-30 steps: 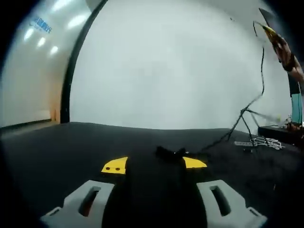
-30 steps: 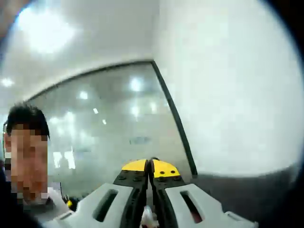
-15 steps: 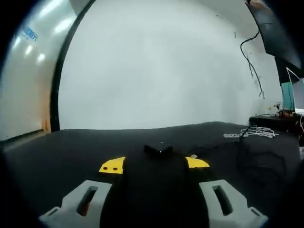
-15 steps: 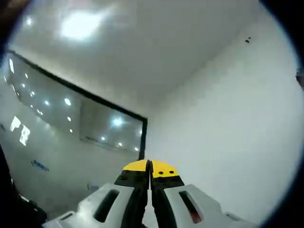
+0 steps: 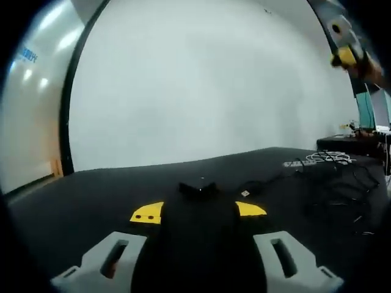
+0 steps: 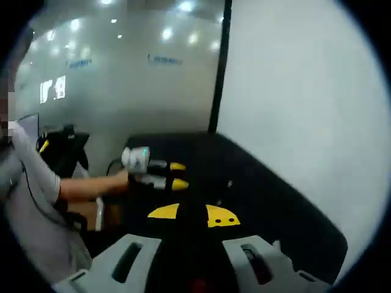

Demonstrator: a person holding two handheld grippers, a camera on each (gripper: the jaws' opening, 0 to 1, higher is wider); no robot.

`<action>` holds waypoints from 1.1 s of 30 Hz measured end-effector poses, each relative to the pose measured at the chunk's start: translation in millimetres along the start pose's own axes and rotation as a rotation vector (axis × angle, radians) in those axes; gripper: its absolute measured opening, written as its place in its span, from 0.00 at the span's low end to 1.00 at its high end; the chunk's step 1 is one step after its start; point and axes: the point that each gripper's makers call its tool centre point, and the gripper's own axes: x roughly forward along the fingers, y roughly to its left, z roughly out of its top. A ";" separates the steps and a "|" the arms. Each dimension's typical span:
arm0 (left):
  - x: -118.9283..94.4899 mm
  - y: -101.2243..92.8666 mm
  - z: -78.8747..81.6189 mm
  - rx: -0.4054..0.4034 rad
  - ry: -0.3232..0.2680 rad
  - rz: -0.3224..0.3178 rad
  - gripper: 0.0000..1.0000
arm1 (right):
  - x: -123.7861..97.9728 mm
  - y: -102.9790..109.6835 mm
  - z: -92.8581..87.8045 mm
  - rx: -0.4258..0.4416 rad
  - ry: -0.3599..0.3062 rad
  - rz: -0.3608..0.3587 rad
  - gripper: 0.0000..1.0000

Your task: Grab the wires, straighten them and put them on the rack

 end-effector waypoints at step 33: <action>-45.7 -102.9 65.4 -0.082 -0.243 -0.476 0.38 | -457.3 -59.8 396.0 -0.156 -0.894 -0.791 0.01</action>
